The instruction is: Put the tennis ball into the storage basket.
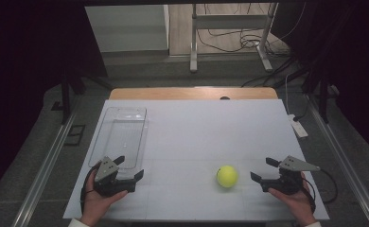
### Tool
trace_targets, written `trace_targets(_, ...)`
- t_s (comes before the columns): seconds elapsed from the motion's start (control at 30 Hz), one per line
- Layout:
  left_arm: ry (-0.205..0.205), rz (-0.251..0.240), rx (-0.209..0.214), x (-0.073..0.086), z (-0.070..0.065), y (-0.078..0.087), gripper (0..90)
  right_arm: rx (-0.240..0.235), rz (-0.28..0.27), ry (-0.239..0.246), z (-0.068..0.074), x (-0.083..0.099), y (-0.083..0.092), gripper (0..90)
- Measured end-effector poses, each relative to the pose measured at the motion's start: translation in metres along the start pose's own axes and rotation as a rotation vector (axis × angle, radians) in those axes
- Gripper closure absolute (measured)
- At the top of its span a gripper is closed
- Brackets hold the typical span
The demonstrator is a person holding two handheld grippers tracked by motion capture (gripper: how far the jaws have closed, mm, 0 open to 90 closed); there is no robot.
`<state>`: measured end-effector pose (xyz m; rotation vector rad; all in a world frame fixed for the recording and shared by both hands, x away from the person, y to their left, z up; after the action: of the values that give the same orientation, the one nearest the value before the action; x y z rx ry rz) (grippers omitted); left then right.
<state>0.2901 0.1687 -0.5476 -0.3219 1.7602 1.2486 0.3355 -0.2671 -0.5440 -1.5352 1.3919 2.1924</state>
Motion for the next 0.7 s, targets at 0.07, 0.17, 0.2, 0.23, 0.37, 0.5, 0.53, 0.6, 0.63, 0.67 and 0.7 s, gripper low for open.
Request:
trace_targets(0.07,-0.002,0.002,0.002,-0.0008,-0.0015,-0.0001,11.7,0.0,-0.001,-0.002,-0.0008,0.0005,0.0003,12.9)
trace_targets(0.17,-0.004,0.009,-0.001,-0.0016,-0.0034,0.0,11.6,-0.005,-0.008,-0.004,-0.0024,-0.0006,0.0001,12.9)
trace_targets(0.2,-0.004,0.009,-0.001,-0.0016,-0.0034,0.0,11.7,-0.005,-0.008,-0.004,-0.0024,-0.0006,0.0001,12.9)
trace_targets(0.23,-0.002,0.007,0.0,-0.002,-0.004,0.0008,11.7,-0.007,-0.009,-0.007,-0.0022,-0.001,-0.0005,12.9)
trace_targets(0.37,0.001,0.001,0.009,-0.0041,-0.0056,0.0031,11.6,-0.006,-0.003,-0.01,-0.0031,-0.0013,-0.0022,12.9)
trace_targets(0.5,0.01,0.0,0.02,-0.0062,-0.0053,0.0038,11.5,-0.005,0.001,0.0,-0.001,-0.0026,-0.0042,12.9)
trace_targets(0.53,0.017,0.0,0.024,-0.007,-0.0051,0.0036,11.5,-0.006,0.001,0.001,-0.0004,-0.0032,-0.0042,12.9)
trace_targets(0.6,0.016,0.001,0.026,-0.0075,-0.0053,0.0038,11.5,-0.005,0.001,0.0,-0.0003,-0.0032,-0.0042,12.9)
trace_targets(0.63,0.012,0.002,0.028,-0.0078,-0.0059,0.004,11.5,-0.004,0.003,0.0,-0.0003,-0.0026,-0.0043,13.0)
trace_targets(0.67,0.008,0.002,0.029,-0.0081,-0.0065,0.004,11.4,-0.005,0.005,-0.002,0.0,-0.0018,-0.0042,13.0)
trace_targets(0.7,0.007,0.005,0.03,-0.0082,-0.007,0.0039,11.4,-0.005,0.009,0.002,-0.0001,-0.0009,-0.004,13.0)
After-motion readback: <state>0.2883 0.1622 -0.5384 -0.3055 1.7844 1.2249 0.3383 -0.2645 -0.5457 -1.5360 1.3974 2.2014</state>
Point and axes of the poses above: each handheld gripper's, and its own axes: y roughly backward along the jaws, x roughly out of its underside, z roughly to its left, the point moved 9 cm from there along -y, roughly forward along the jaws, and after that the axes turned 8 degrees about z, right-handed, at the moved point
